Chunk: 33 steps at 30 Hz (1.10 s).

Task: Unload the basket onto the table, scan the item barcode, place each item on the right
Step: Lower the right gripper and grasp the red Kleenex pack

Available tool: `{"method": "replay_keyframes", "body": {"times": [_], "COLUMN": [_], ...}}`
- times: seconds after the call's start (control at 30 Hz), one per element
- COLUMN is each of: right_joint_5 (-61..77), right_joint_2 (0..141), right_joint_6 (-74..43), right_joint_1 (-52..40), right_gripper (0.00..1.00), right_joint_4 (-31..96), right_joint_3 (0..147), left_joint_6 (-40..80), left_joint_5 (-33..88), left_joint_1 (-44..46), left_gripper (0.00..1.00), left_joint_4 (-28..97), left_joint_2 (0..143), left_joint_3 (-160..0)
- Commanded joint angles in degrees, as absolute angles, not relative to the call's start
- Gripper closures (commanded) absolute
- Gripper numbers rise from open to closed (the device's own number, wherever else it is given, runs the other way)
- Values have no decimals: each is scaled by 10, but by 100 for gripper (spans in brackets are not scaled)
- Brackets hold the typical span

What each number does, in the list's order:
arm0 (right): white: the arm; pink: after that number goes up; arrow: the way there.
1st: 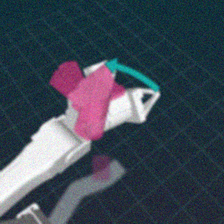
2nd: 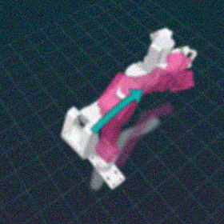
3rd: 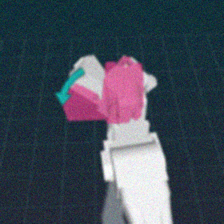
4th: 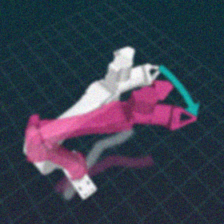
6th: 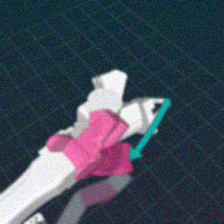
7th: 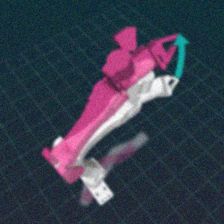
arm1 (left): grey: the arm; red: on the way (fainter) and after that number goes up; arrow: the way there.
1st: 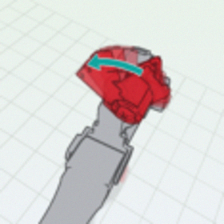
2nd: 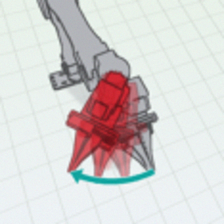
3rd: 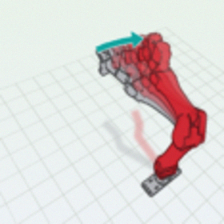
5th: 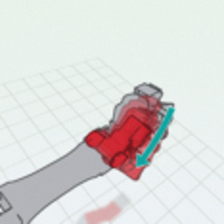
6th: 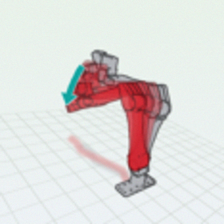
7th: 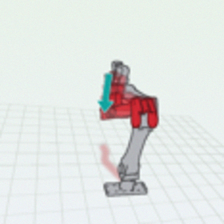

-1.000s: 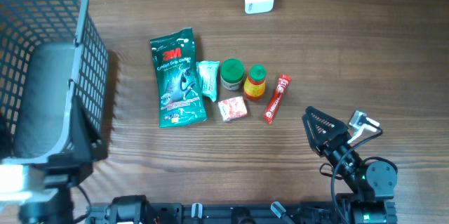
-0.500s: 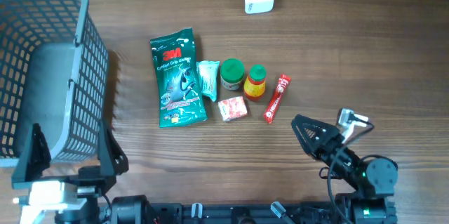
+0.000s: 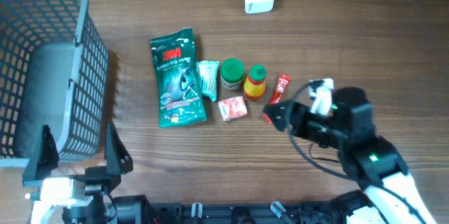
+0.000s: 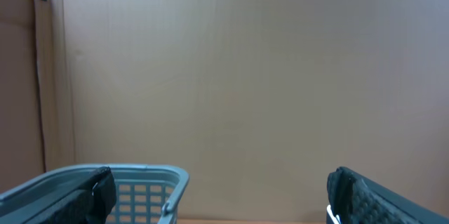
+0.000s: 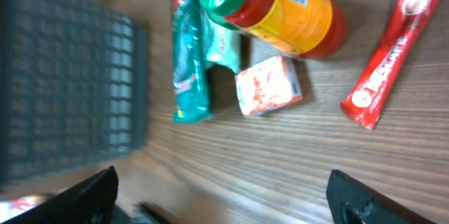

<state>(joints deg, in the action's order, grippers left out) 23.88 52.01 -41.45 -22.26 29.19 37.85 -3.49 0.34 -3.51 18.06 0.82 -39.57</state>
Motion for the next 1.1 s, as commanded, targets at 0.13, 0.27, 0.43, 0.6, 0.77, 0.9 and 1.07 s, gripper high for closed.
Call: {"method": "replay_keyframes", "body": {"times": [0.13,0.27,0.43,0.6,0.77,0.9,1.07], "right_joint_5": [77,77,82,88,84,84,84], "right_joint_2": [733,797,870,887,908,908,897], "right_joint_6": [-347,-346,-347,-370,-414,-422,-422], "right_joint_1": [-340,-340,-340,-339,-339,-338,-338], "right_gripper": [5,20,23,30,30,25,24], "right_joint_4": [178,94,38,4,5,0,5], "right_joint_3": [395,395,395,395,391,391,391], "left_joint_6": [-25,-25,-25,-25,-25,-25,-25], "left_joint_5": [0,0,0,0,2,2,2], "left_joint_1": [-40,-40,-40,-40,-40,-40,-40], "left_gripper": [0,0,0,0,0,0,0], "left_joint_4": [266,318,360,371,374,375,384], "left_joint_2": [3,3,3,3,3,3,3], "left_joint_3": [-392,-392,-392,-392,-392,-392,-392]}}
